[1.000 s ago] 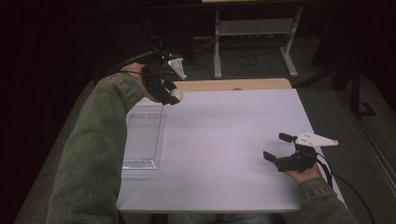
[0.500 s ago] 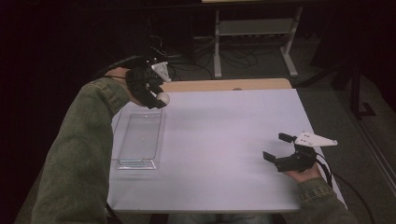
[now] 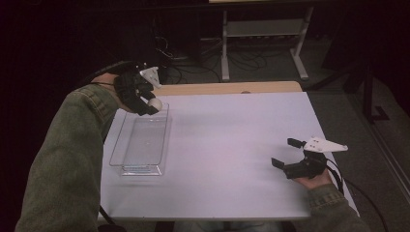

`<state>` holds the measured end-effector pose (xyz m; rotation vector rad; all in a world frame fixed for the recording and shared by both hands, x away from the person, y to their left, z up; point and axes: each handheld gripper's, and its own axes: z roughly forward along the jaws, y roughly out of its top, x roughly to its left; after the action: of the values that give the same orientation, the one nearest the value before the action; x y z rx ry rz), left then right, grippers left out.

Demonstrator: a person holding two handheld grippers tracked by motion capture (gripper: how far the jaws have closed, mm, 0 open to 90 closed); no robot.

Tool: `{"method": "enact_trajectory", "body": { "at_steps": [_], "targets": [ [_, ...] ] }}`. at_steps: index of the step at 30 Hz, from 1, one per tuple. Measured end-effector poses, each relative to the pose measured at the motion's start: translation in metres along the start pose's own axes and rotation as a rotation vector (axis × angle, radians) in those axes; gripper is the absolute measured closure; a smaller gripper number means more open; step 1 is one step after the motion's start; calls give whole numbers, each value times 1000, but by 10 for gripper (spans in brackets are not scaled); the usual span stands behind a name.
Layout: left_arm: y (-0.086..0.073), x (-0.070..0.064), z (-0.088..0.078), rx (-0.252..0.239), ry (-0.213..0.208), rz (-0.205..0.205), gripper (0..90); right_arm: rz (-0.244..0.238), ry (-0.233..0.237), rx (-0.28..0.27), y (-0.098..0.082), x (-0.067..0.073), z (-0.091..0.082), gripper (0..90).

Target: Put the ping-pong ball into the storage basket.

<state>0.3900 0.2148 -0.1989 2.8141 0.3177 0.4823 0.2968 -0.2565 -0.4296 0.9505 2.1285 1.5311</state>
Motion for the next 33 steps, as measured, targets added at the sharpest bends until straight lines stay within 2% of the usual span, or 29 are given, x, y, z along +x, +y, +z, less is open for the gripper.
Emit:
{"method": "enact_trajectory", "body": {
  "at_steps": [5,13,23,25,33],
  "targets": [
    [-11,2,-2,-5,6,-21,504,6,0,-4,0,0,-1,0],
    [-27,2,-4,18,8,-41,504,7,5,-3,0,0,0,0],
    [-31,1,-3,41,-8,-36,505,8,5,-2,0,0,0,0],
    [-32,1,-2,47,-16,-48,505,9,5,-1,0,0,0,0],
    [-33,-1,6,86,-35,-27,505,16,5,2,0,0,0,0]
  ]
}}
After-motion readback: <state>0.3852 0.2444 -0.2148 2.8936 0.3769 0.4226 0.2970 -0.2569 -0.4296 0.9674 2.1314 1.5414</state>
